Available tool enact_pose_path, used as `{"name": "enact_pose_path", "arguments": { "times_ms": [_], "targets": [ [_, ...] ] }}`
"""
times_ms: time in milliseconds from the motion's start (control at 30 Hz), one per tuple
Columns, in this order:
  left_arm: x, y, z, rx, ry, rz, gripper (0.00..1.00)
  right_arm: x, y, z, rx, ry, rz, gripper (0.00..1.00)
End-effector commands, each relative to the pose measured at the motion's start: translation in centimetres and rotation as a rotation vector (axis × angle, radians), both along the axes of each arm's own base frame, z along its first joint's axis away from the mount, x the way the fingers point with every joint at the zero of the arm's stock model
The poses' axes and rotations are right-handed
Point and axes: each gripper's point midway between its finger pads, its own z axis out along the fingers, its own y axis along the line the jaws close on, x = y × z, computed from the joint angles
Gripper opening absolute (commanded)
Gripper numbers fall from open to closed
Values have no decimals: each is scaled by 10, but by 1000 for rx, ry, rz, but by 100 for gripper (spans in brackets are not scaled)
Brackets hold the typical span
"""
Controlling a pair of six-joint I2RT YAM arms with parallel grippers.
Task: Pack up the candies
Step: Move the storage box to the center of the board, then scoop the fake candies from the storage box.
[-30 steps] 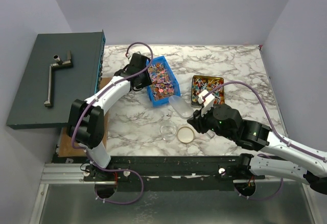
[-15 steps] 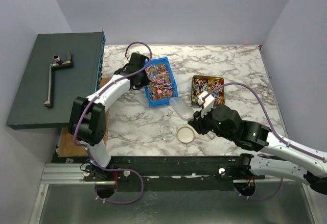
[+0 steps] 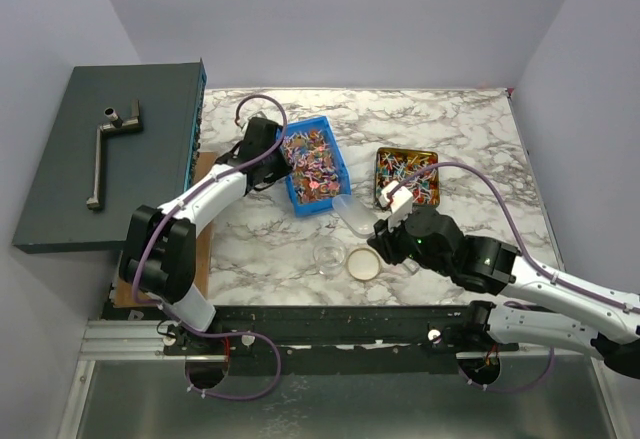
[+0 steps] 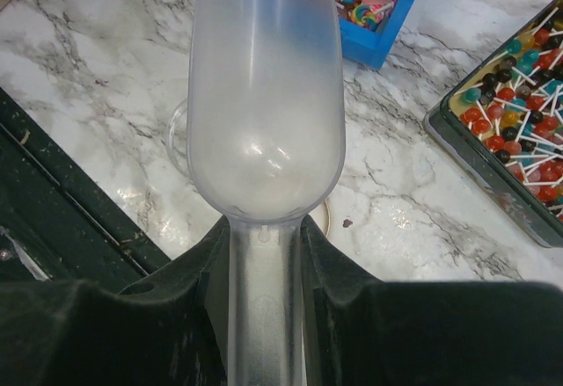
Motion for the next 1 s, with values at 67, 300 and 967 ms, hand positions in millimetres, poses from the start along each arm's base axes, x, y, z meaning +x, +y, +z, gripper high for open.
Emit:
{"name": "enact_pose_path", "arguments": {
  "times_ms": [67,300,967],
  "targets": [
    [-34,-34,-1,-168,61,-29,0,7,-10,1,-51,1,-59,1],
    [-47,-51,-5,-238,63,15,0,10,-18,-1,-140,34,-101,1],
    [-81,-70,-17,-259,60,-10,10,18,-12,-36,-314,254,-103,1]
  ]
}}
